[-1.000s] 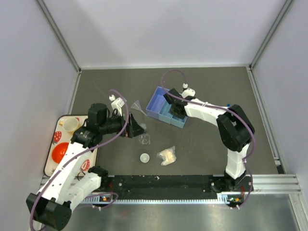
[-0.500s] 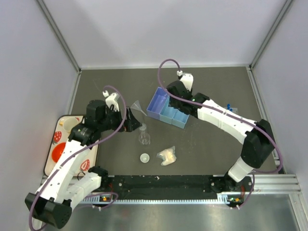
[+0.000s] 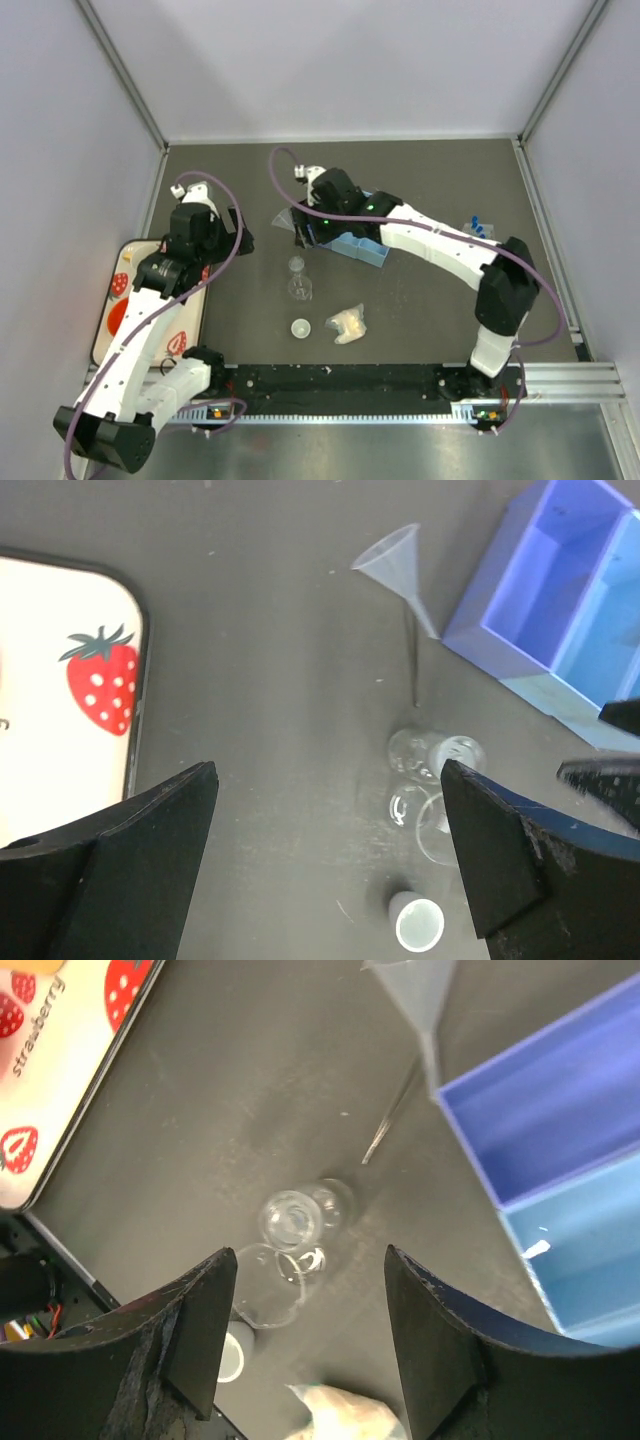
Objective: Organize the chemistry lab equipment
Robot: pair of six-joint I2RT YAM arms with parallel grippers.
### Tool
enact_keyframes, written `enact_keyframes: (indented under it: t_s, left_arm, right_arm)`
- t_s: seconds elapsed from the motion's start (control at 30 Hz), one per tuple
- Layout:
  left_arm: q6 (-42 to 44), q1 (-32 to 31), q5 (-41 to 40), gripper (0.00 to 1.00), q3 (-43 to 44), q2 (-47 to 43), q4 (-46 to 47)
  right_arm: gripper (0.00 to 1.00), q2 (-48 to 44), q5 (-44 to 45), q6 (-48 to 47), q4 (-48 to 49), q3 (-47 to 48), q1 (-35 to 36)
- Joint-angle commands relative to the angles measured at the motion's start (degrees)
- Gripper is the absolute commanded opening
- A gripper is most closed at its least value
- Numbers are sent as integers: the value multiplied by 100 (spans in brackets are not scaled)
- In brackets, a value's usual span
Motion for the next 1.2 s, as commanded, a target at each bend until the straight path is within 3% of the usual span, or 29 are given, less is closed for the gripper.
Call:
enact_keyframes:
  t_s: [0.0,0.13,0.43,1.17]
  left_arm:
    - [-78,344,-142,99,-234,-44,78]
    - [71,896,140,99,-340,-237,96]
    - [-52,1241,-53,99,-683,-940,166]
    - [-16,1250,298,99,-912,-1222,315]
  right_arm:
    - [64,523,-495,-279,-105,557,376]
    - [75,892,-363,-270,-158,777,552]
    - [78,1411,-170,-244,-237,918,728]
    - [78,2168,603,-322,-623,1296,869]
